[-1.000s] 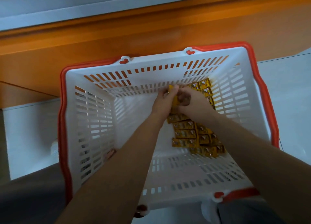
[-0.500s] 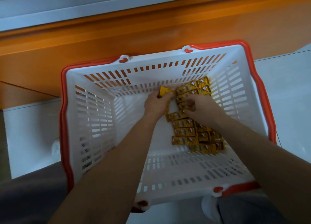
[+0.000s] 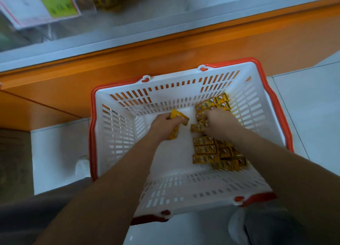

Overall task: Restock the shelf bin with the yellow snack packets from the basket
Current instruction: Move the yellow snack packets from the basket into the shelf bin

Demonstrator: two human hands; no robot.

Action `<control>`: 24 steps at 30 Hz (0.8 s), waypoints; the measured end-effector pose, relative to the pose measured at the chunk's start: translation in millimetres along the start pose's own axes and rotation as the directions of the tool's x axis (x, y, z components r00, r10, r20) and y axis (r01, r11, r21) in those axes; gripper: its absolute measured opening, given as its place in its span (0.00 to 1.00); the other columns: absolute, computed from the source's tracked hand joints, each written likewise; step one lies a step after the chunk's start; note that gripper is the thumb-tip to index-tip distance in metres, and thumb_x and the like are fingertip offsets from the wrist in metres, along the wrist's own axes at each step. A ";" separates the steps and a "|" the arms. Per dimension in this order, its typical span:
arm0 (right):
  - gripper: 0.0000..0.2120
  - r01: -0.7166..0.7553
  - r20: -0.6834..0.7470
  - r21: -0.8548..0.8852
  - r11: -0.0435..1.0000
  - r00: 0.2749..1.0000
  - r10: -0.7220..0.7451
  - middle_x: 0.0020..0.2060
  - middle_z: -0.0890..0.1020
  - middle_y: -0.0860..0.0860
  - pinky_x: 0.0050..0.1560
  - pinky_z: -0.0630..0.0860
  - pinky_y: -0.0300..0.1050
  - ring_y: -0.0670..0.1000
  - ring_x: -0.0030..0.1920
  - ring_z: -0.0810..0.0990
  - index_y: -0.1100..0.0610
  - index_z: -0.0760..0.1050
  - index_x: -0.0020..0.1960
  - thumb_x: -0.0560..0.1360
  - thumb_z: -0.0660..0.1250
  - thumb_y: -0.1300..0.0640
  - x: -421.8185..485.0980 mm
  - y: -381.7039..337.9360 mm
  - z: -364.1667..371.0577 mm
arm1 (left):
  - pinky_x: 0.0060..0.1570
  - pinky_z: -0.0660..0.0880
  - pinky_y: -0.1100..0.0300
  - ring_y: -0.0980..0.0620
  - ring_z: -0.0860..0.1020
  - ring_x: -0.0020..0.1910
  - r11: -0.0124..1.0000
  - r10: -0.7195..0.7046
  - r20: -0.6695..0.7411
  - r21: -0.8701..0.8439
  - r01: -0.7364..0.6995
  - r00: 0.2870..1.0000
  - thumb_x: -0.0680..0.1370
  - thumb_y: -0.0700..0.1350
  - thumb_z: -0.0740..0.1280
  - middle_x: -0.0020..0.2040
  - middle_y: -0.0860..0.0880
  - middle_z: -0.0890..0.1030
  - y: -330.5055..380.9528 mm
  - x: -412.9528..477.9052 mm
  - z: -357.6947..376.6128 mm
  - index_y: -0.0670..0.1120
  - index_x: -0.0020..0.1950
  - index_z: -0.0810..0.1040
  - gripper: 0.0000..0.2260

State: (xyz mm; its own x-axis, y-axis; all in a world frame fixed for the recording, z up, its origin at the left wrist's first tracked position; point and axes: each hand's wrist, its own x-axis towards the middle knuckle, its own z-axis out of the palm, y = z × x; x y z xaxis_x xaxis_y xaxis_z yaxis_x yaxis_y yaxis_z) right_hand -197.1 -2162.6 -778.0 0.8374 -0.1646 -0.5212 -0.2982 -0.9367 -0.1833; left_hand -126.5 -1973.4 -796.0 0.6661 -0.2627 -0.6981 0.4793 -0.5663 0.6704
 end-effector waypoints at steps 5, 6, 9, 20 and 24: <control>0.08 -0.205 0.056 0.675 0.708 0.972 0.228 0.46 0.80 0.50 0.43 0.78 0.43 0.53 0.48 0.81 0.59 0.82 0.51 0.72 0.73 0.61 -21.2 -0.3 -34.0 | 0.40 0.82 0.53 0.48 0.80 0.37 0.998 0.055 0.008 -0.001 -0.055 0.998 0.72 0.53 0.76 0.36 0.48 0.80 25.0 -36.7 -19.5 0.49 0.43 0.84 0.09; 0.07 -0.257 0.114 0.787 0.560 0.954 0.278 0.49 0.81 0.53 0.45 0.82 0.47 0.54 0.48 0.82 0.62 0.81 0.50 0.73 0.72 0.63 -28.9 -3.5 -42.5 | 0.40 0.82 0.54 0.48 0.80 0.37 0.997 0.071 0.008 -0.003 -0.071 0.997 0.72 0.53 0.76 0.38 0.47 0.80 33.6 -46.0 -24.0 0.50 0.42 0.83 0.08; 0.09 -0.305 0.227 0.921 0.241 0.925 0.305 0.57 0.78 0.55 0.45 0.83 0.48 0.53 0.51 0.80 0.61 0.80 0.54 0.74 0.70 0.66 -56.7 -17.3 -68.9 | 0.36 0.77 0.61 0.54 0.79 0.40 0.984 0.146 -0.022 0.105 -0.143 0.989 0.75 0.54 0.74 0.41 0.52 0.81 63.0 -76.5 -40.9 0.54 0.40 0.81 0.07; 0.09 -0.170 0.149 0.976 -0.136 0.978 -0.147 0.39 0.76 0.59 0.36 0.82 0.48 0.57 0.35 0.78 0.60 0.75 0.38 0.71 0.59 0.70 -182.7 -88.5 -204.8 | 0.38 0.72 0.68 0.64 0.77 0.38 0.543 0.764 0.039 0.500 -0.675 0.644 0.76 0.58 0.71 0.42 0.59 0.81 166.8 -247.9 -111.2 0.57 0.52 0.80 0.08; 0.12 -0.051 0.037 0.994 -0.101 0.990 -0.134 0.41 0.81 0.62 0.39 0.83 0.49 0.58 0.37 0.83 0.64 0.79 0.41 0.70 0.57 0.69 -218.7 -110.2 -227.0 | 0.58 0.69 0.74 0.65 0.75 0.60 0.513 0.820 -0.043 0.498 -0.699 0.571 0.77 0.58 0.71 0.62 0.60 0.78 170.7 -285.6 -112.5 0.61 0.64 0.79 0.16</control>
State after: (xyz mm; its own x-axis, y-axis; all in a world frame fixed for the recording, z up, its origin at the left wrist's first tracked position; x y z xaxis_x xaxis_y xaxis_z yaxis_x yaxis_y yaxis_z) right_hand -243.4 -2093.4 -454.6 0.8522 -0.0262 -0.5225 -0.4675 0.4102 -0.7831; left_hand -170.7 -1907.1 -453.8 0.7979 -0.5807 0.1616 -0.5043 -0.4962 0.7068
